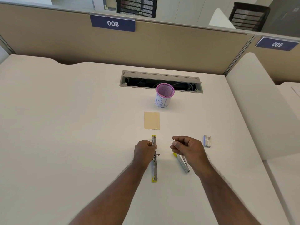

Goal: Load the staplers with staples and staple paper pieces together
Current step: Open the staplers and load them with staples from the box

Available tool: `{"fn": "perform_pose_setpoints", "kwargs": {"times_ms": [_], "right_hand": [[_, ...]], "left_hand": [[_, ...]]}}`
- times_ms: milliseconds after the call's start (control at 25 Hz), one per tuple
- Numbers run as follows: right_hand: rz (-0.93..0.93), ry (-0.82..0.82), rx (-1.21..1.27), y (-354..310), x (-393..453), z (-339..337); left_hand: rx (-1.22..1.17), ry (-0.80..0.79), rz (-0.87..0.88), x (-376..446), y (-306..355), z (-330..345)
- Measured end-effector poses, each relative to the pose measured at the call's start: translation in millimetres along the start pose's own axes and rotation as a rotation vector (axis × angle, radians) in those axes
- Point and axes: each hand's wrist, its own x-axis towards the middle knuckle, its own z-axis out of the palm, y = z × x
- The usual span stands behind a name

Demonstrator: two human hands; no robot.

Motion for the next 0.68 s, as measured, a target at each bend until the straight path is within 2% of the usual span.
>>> {"fn": "perform_pose_setpoints", "kwargs": {"times_ms": [160,440,560,680], "right_hand": [[-0.009,0.0,-0.073,-0.2,6.8,-5.2],[-0.116,0.078,-0.147,-21.8,49.5,-2.3],[-0.202,0.127,-0.242,-41.3,83.9,5.0],[-0.294,0.176,-0.403,-59.9,120.9,12.8]], "left_hand": [[0.123,0.031,-0.018,2.4,0.5,4.2],[0.059,0.089,-0.003,4.7,-1.8,3.6],[0.145,0.145,0.153,9.3,-5.2,-5.1],[0.353,0.332,0.401,25.4,-11.3,-19.8]]}}
